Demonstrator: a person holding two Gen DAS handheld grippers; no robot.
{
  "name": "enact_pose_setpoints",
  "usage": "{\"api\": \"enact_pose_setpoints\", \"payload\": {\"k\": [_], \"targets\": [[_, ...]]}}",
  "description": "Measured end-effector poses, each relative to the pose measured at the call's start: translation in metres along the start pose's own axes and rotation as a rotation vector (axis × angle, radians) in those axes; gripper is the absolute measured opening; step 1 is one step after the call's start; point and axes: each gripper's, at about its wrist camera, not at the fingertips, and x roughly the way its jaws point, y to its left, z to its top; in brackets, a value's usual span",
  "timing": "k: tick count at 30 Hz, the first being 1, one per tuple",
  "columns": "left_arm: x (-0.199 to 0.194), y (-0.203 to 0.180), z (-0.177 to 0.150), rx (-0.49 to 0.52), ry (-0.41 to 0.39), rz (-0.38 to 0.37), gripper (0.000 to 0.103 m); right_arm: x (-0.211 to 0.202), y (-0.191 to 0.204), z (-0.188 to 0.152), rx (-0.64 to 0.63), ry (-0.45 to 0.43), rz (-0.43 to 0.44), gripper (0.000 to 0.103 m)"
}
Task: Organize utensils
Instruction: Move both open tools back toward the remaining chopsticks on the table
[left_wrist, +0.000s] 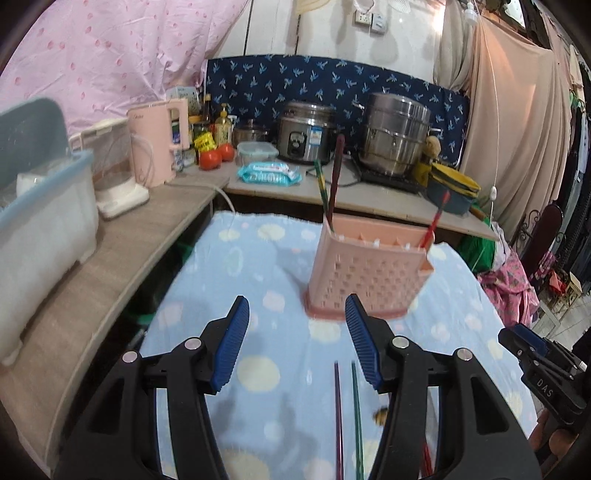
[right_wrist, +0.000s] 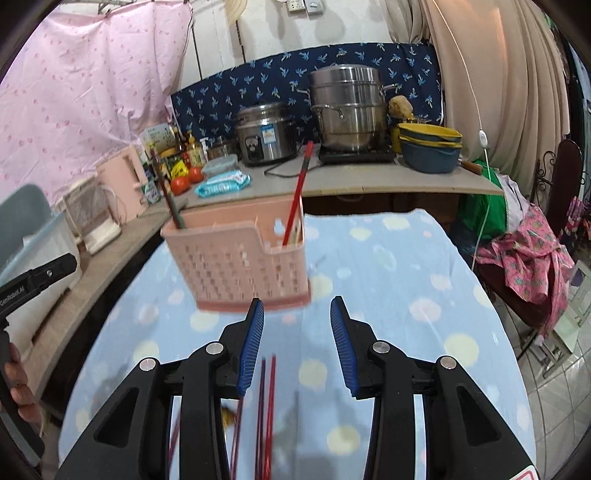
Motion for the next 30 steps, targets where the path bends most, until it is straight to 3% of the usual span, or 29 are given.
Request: {"api": "enact_pose_setpoints", "payload": {"k": [13,25,30], "targets": [[-0.006,-0.001,-0.114,-0.013,0.203,-0.022,0.051,-0.039,0.007,-0.133,-0.004,0.157,-0.027,0.037],[-0.008,-0.012,-0.161,0.012,0.291,-0.041,0.051,-0.031,0.012,-0.171,0.010,0.227,-0.009,0.037],[-0.008,-0.015,-0.168,0.020,0.301,-0.050,0.051,-0.026,0.017,-0.177,-0.003,0.243,-0.005,0.030]]}}
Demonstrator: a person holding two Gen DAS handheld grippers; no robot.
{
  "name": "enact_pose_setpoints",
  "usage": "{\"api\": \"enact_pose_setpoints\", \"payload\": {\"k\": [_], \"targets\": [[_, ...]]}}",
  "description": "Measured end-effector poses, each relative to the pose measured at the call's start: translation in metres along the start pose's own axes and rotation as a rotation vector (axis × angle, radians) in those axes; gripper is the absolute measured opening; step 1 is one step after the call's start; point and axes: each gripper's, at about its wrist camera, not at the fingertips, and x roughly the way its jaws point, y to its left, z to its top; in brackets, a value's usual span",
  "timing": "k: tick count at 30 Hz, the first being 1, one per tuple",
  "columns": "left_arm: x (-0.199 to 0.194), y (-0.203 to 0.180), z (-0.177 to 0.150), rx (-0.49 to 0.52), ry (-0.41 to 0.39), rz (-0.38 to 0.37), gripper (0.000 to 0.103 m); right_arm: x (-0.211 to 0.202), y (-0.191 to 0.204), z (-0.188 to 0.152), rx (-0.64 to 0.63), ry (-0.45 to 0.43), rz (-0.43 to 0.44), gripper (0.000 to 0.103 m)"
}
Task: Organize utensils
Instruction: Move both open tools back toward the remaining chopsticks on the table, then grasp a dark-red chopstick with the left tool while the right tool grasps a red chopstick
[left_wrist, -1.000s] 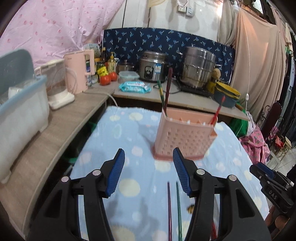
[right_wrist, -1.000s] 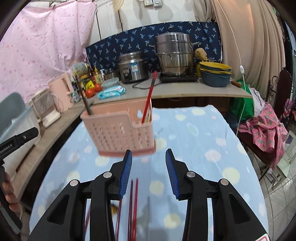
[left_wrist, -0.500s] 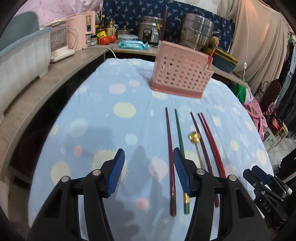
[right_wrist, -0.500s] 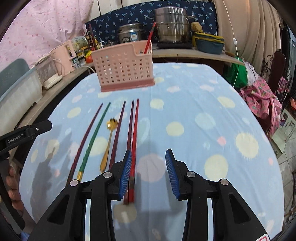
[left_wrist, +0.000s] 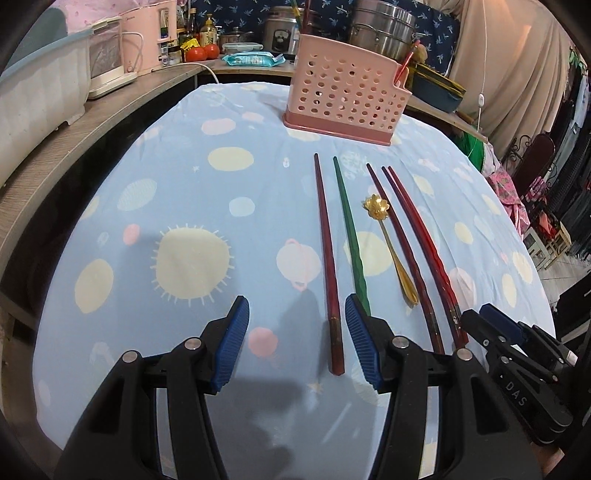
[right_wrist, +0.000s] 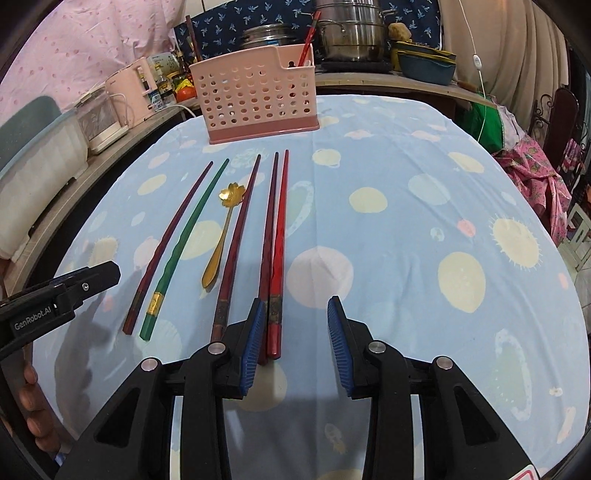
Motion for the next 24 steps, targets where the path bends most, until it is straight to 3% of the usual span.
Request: {"api": "enact_pose_setpoints", "payload": {"k": [19,24], "targets": [[0.013,-0.008,-0.013,0.031,0.044,-0.004,0.050,0.006,0.007,-0.009,-0.019,0.019,0.004,0.013],[0.014,-0.009,-0.016,0.042,0.044,0.003,0.043,0.006,0.006,-0.010,-0.018,0.019,0.004,0.012]]}}
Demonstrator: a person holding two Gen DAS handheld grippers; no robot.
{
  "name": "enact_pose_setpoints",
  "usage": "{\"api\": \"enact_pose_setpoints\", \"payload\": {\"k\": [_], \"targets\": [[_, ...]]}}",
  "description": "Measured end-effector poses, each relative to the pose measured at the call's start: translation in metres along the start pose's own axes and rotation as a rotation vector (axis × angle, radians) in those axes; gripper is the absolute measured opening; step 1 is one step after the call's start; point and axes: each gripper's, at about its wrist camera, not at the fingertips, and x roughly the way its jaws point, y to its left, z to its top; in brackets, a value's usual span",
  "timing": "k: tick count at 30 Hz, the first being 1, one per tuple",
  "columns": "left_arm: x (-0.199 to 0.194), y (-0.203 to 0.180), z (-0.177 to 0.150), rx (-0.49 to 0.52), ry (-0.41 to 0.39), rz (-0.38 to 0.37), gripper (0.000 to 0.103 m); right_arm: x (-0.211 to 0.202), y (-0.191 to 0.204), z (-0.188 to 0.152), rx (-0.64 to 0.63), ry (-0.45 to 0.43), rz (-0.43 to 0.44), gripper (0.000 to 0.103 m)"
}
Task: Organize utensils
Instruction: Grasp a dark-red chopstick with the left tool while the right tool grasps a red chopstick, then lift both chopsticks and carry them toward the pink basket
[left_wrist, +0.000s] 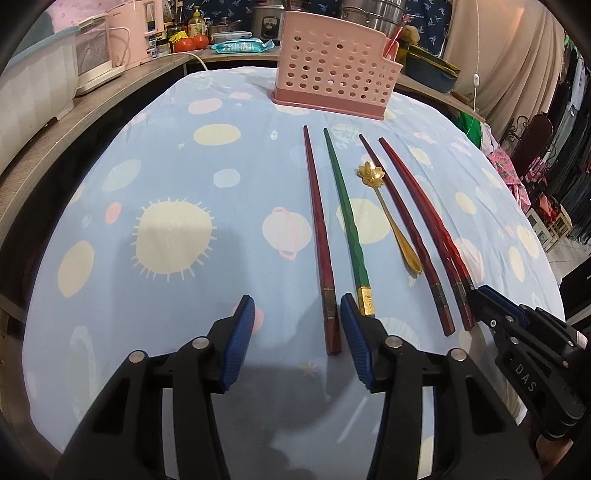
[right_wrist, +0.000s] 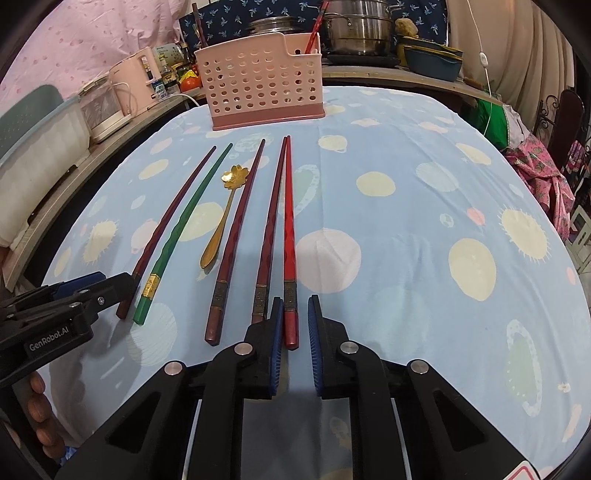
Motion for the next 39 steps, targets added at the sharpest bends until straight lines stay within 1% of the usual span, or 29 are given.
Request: {"api": "enact_pose_setpoints", "payload": {"k": [2,3,4,6,11,12,13,21,28,36,39], "targets": [[0.000,-0.001,-0.001,0.005,-0.003,-0.002,0.037,0.000,0.000,0.000,0.000,0.000,0.001,0.012],[0.001,-0.001,-0.001,0.009,-0.004,-0.001,0.031,0.000,0.000,0.000,0.000,0.000,0.001,0.011],[0.001,-0.002,-0.001,0.014,-0.005,0.001,0.028,0.000,0.000,0.000,0.000,0.000,0.001,0.011],[0.001,-0.003,-0.002,0.020,-0.008,0.001,0.026,0.000,0.000,-0.001,0.001,0.000,0.002,0.010],[0.001,-0.002,-0.002,0.020,-0.007,-0.007,0.013,0.000,0.000,-0.001,0.001,0.001,0.003,0.008],[0.001,-0.001,-0.002,0.018,-0.006,-0.013,0.009,-0.001,-0.001,-0.001,0.001,0.002,0.005,0.008],[0.001,-0.001,-0.003,0.016,-0.005,-0.017,0.008,-0.001,-0.001,-0.001,0.001,0.002,0.006,0.007],[-0.003,0.000,-0.003,0.001,-0.003,-0.041,0.007,-0.006,-0.002,-0.002,0.007,0.001,0.019,0.007],[-0.021,0.003,0.002,-0.020,-0.033,-0.059,0.007,-0.020,-0.004,0.003,0.019,-0.029,0.034,0.007],[-0.053,0.006,0.024,-0.040,-0.109,-0.077,0.007,-0.050,-0.007,0.023,0.046,-0.103,0.065,0.007],[-0.069,0.008,0.039,-0.053,-0.143,-0.084,0.007,-0.064,-0.010,0.037,0.052,-0.140,0.064,0.007]]}}
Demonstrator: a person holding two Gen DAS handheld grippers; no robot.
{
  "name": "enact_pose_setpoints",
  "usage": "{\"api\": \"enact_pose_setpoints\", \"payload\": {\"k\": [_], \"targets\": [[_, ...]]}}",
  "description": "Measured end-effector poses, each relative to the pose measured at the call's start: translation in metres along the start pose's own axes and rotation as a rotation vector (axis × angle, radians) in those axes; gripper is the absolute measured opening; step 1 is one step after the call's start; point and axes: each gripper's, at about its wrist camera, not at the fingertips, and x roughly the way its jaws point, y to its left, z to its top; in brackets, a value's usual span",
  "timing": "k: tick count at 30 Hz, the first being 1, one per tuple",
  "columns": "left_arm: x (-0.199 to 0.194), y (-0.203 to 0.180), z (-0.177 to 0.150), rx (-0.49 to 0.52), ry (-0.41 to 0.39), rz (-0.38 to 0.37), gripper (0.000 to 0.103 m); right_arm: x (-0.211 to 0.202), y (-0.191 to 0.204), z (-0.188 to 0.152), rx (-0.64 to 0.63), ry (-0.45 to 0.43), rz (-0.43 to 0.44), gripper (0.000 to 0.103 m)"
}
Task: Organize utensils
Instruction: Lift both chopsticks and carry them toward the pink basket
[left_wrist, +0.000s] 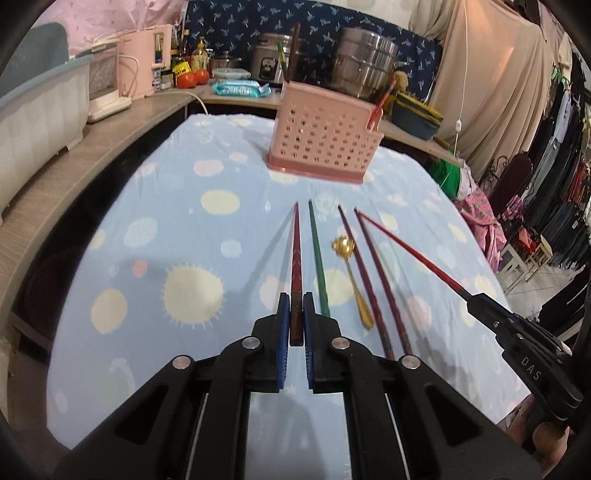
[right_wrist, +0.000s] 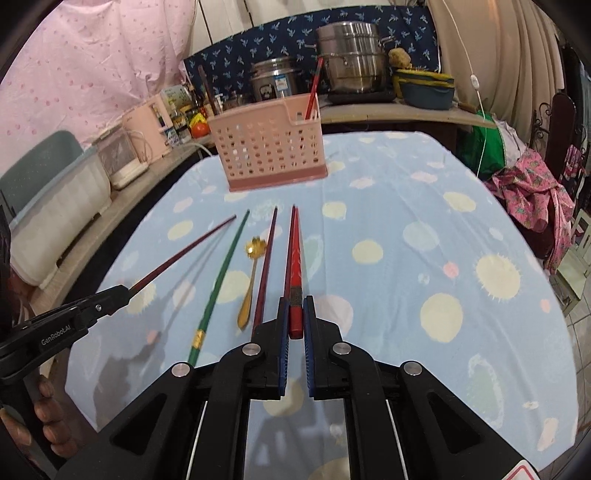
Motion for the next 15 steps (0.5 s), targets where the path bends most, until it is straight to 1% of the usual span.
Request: {"api": "enact_pose_setpoints", "payload": {"k": [5,8,15], "targets": [[-0.019,-0.001,0.029,-0.013,-0.057,0.001,0.007,-0.019,-0.002,0.029,0.014,-0.059,0.007,0.007],[-0.029,-0.002,0.048,-0.017,-0.087,-0.001,0.007,-0.030,-0.003,0.052,0.012,-0.100,0.005,0.007],[-0.045,-0.006,0.094,0.000,-0.166,0.002,0.007,-0.043,-0.001,0.095,0.011,-0.170,0.003,0.007]]}}
